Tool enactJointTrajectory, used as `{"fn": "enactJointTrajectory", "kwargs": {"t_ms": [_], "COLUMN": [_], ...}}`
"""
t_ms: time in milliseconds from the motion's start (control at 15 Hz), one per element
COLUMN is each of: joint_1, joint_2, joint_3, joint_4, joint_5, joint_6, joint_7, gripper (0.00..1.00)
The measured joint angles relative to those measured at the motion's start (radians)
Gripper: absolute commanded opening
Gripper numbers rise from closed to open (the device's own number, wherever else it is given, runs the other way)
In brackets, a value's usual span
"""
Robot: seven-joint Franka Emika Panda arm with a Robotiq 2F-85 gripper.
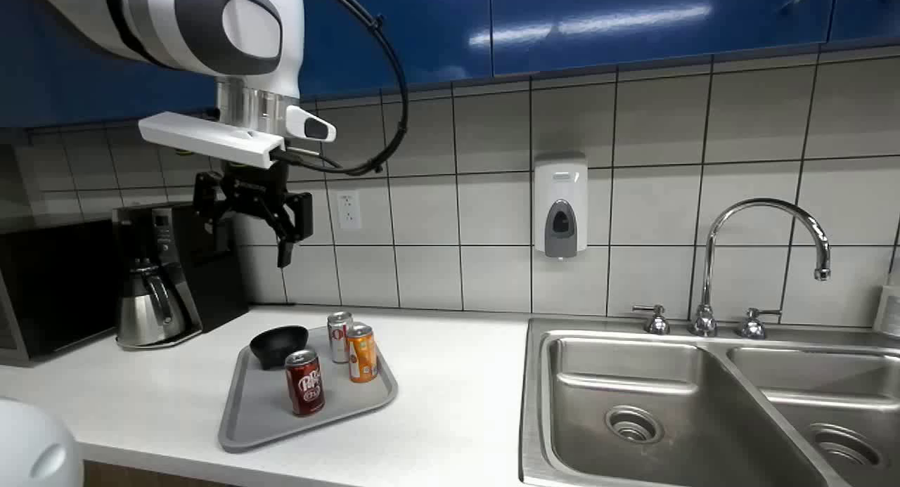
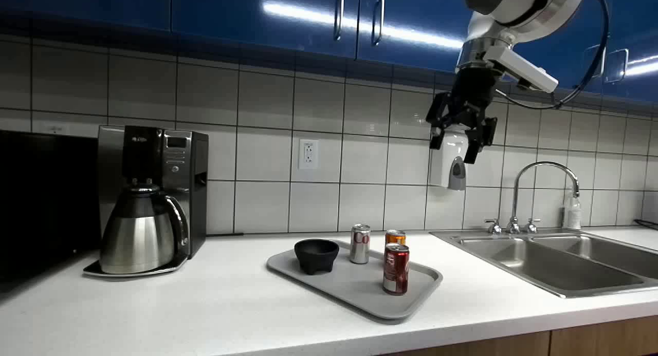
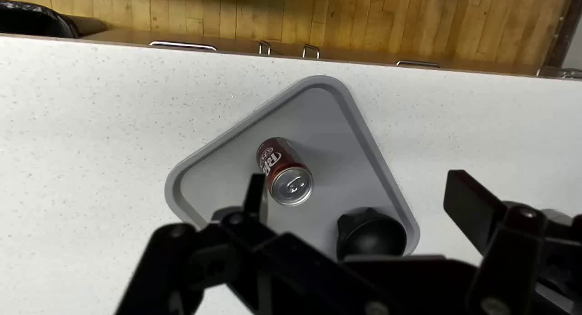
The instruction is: Remove the contents on the tray
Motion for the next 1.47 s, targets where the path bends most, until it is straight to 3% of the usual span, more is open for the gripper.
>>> {"fn": "enactJointTrajectory", "kwargs": {"t_ms": [600, 867, 1467], "joint_1": [0.000, -0.002, 0.000], "joint_2": [0.000, 0.015, 0.139], "joint_3": [0.001, 0.032, 0.119], "joint_4": [-0.002, -0.017, -0.046], "joint_5": [0.000, 0.000, -0.003], "joint_6": [0.000, 0.017, 0.202], "joint_7": [0.000, 0.004, 0.034], "gripper": [1.00, 1.00, 1.00]}}
